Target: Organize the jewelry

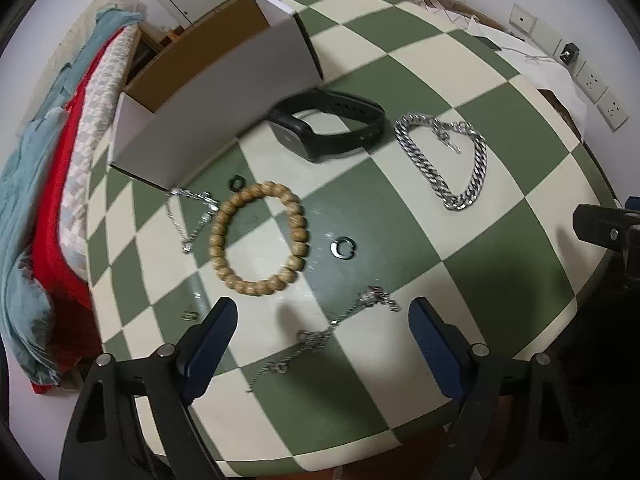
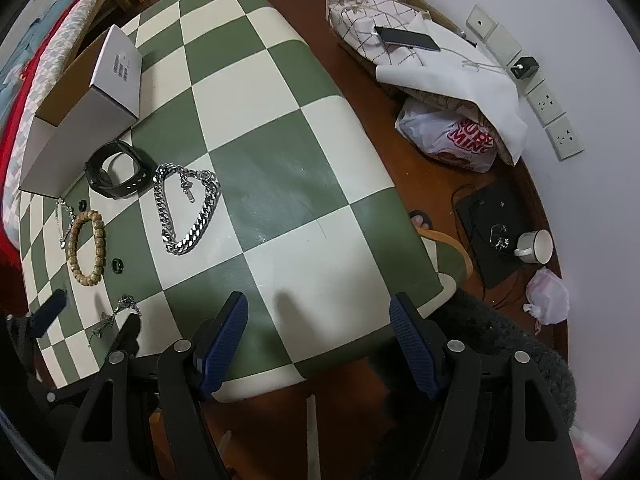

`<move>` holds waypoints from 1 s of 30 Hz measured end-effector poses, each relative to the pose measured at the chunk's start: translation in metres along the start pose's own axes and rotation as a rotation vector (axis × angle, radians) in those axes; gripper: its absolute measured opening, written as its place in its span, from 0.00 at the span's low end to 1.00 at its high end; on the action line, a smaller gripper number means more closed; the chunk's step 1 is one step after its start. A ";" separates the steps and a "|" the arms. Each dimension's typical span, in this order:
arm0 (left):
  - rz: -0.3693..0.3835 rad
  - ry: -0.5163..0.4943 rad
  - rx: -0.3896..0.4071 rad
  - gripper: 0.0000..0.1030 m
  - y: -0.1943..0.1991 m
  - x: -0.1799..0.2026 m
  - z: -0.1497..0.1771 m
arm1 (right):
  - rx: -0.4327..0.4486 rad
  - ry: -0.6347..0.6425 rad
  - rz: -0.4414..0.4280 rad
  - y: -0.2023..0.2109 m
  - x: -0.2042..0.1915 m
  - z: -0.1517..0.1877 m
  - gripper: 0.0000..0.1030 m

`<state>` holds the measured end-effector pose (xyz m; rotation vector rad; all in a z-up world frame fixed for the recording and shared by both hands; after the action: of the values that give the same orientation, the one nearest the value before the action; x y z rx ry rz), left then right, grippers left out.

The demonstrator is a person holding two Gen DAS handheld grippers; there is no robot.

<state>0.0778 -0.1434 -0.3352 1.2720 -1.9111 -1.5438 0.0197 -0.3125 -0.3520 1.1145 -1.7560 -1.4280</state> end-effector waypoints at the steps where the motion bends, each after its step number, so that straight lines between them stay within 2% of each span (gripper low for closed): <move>1: 0.006 0.003 -0.004 0.81 -0.001 0.001 0.001 | -0.002 0.000 -0.001 -0.001 0.000 0.001 0.73; 4: 0.027 0.010 -0.011 0.72 -0.003 0.006 0.004 | -0.005 -0.005 -0.007 -0.006 0.001 0.001 0.73; 9: 0.036 0.011 -0.004 0.70 -0.004 0.010 0.005 | -0.006 -0.014 -0.009 -0.008 0.002 0.002 0.73; 11: 0.045 0.011 0.003 0.67 -0.004 0.012 0.004 | -0.006 -0.017 -0.009 -0.009 0.002 0.000 0.73; 14: 0.073 0.018 0.011 0.53 -0.001 0.017 0.003 | -0.006 -0.020 -0.010 -0.010 0.002 0.001 0.73; 17: 0.107 0.019 0.019 0.29 0.002 0.024 0.004 | -0.003 -0.024 -0.013 -0.010 0.001 0.000 0.73; 18: 0.114 0.019 0.019 0.15 0.003 0.026 0.005 | -0.001 -0.023 -0.013 -0.009 0.000 0.000 0.73; 19: 0.113 0.017 0.017 0.10 0.003 0.026 0.006 | -0.001 -0.022 -0.013 -0.009 0.000 0.000 0.73; 26: 0.101 0.053 0.029 0.09 0.008 0.007 0.008 | 0.017 -0.033 -0.024 -0.002 -0.001 -0.004 0.73; 30: 0.082 0.122 0.041 0.09 0.020 -0.026 0.014 | 0.031 -0.041 -0.058 -0.001 -0.009 -0.011 0.73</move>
<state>0.0724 -0.1138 -0.3152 1.2583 -1.9020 -1.3620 0.0333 -0.3091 -0.3496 1.1691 -1.7929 -1.4723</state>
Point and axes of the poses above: each gripper's, at about its wrist camera, not at the fingertips, and y roughly against the way its jaws point, x to its right, z to its underside, the point moved 10 cm from there along -y, roughly the way its jaws point, and after that the axes turned 8 degrees about x, right-handed, at the moved point
